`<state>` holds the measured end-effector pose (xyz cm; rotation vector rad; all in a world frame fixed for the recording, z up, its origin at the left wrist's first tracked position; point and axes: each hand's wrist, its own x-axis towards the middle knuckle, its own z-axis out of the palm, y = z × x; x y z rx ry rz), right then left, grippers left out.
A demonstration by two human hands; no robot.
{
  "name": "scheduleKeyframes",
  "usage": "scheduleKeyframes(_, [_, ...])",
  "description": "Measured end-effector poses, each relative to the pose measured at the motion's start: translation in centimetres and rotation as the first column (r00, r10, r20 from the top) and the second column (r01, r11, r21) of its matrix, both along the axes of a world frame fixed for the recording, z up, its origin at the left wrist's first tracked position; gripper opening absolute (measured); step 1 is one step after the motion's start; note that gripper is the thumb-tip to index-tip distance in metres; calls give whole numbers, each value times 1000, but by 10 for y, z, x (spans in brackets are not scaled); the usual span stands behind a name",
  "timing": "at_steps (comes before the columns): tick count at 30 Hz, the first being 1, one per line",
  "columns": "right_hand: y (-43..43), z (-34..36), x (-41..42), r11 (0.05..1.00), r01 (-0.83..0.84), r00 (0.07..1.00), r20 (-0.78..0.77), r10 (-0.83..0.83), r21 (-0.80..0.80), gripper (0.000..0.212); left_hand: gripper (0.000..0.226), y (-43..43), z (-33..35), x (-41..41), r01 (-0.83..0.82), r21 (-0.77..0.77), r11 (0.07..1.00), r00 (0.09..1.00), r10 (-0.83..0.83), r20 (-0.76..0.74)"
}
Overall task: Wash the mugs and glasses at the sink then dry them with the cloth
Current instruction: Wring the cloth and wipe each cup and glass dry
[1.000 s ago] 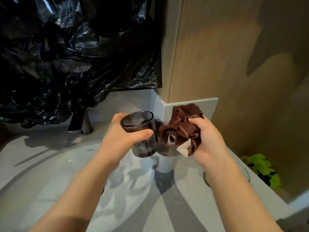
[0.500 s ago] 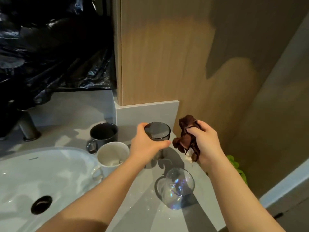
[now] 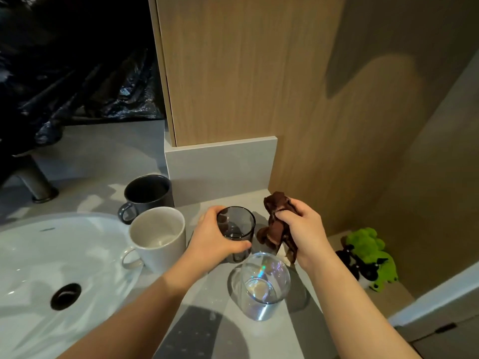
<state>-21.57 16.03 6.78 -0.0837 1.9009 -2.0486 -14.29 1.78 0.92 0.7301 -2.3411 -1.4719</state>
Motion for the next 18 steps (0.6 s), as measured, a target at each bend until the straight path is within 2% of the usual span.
scheduleKeyframes(10, [0, -5, 3, 998, -57, 998, -1, 57, 32, 24, 90, 2, 0, 3, 43, -153, 987, 998, -34, 59])
scheduleKeyframes(12, [-2, -3, 4, 997, -65, 998, -21, 66, 39, 25, 97, 1, 5, 4, 63, -168, 984, 993, -45, 106])
scheduleKeyframes(15, [-4, 4, 8, 995, -85, 993, -78, 90, 55, 27, 122, -2, 21, 7, 157, -128, 979, 971, -130, 201])
scheduleKeyframes(16, [-4, 7, 10, 994, -96, 990, -100, 101, 60, 26, 124, -3, 30, 9, 191, -127, 973, 963, -161, 214])
scheduleKeyframes(18, [-8, 15, 14, 990, -118, 980, -149, 128, 76, 26, 113, -8, 48, 17, 233, -182, 955, 957, -192, 217])
